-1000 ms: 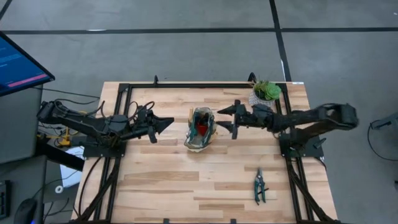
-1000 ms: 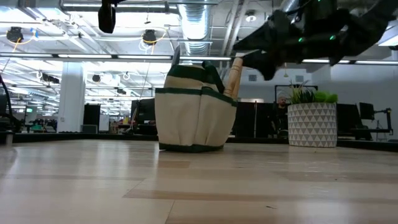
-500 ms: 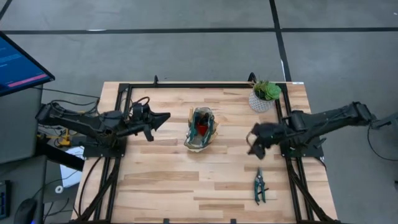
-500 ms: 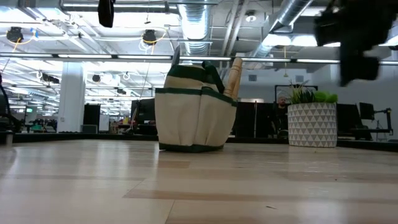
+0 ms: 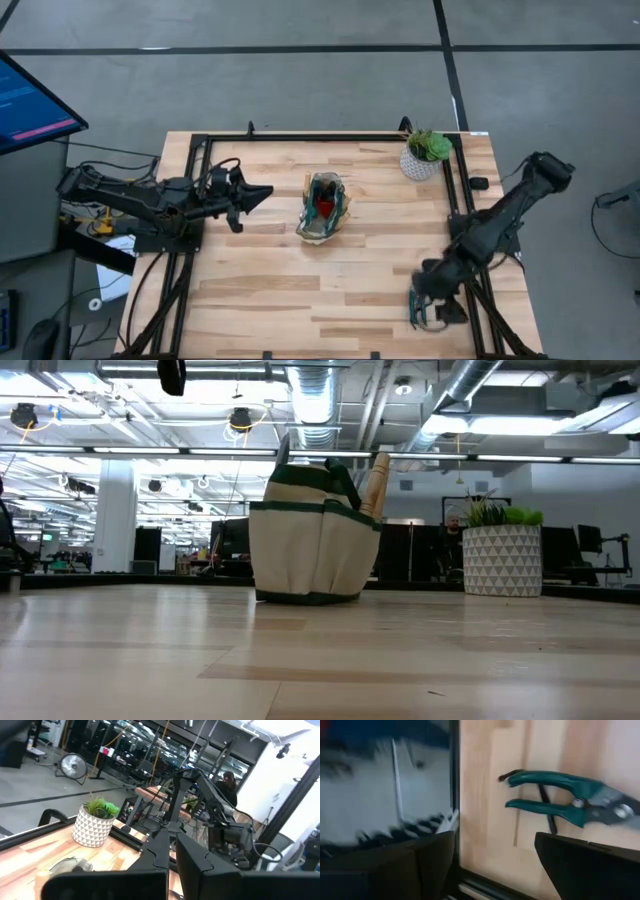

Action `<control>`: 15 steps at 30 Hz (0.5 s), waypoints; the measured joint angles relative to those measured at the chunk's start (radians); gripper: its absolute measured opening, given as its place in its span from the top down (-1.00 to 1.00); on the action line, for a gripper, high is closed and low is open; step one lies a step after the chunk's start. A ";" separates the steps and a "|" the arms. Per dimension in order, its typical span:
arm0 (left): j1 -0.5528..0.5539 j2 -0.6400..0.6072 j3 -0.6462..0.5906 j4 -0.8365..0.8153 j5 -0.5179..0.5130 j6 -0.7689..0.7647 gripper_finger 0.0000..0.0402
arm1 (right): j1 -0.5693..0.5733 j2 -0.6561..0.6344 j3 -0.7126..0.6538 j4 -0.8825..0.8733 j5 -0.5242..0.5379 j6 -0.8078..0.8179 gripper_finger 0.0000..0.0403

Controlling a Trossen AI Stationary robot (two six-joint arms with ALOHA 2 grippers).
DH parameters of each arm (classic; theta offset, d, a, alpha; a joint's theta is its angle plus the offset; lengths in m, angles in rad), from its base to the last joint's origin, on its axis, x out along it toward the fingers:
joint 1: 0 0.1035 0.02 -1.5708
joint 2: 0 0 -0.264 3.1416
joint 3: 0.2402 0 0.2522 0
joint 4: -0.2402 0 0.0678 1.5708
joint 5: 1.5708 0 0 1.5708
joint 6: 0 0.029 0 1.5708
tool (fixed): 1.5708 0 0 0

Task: Pick & Place Garden tools in Gardening bag
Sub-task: Put the green shear scissors into the gardening bag

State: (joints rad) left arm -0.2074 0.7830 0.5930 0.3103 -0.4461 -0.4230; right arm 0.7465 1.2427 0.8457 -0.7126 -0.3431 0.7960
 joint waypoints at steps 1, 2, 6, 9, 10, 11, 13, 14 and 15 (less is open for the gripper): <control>-0.001 0.000 0.000 0.000 0.006 0.005 0.99 | 0.012 0.029 0.019 -0.006 0.000 -0.043 -0.34; -0.001 0.000 0.000 0.000 0.010 0.006 0.99 | 0.019 0.057 0.039 -0.014 0.000 -0.085 -0.34; -0.001 0.000 0.000 -0.001 0.035 0.009 0.99 | 0.019 0.162 0.120 -0.022 0.010 -0.270 -0.34; -0.001 0.003 0.000 -0.005 0.036 0.008 0.99 | 0.019 0.240 0.184 -0.039 0.036 -0.436 -0.34; -0.001 0.003 0.000 -0.005 0.036 0.009 0.99 | 0.019 0.264 0.200 -0.056 0.041 -0.489 -0.34; -0.001 0.003 0.000 -0.005 0.036 0.009 0.99 | 0.018 0.285 0.215 -0.078 0.055 -0.536 -0.34; -0.001 0.003 0.000 -0.005 0.036 0.008 0.99 | 0.011 0.330 0.239 -0.107 0.069 -0.607 -0.34; -0.001 0.003 0.000 -0.005 0.037 0.008 0.99 | 0.009 0.350 0.245 -0.121 0.082 -0.634 -0.34; -0.001 0.003 0.000 -0.005 0.037 0.008 0.99 | 0.004 0.368 0.246 -0.128 0.086 -0.661 -0.34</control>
State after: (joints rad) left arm -0.2081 0.7860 0.5930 0.3058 -0.4096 -0.4149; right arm 0.7505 1.6112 1.0912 -0.8406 -0.2568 0.1348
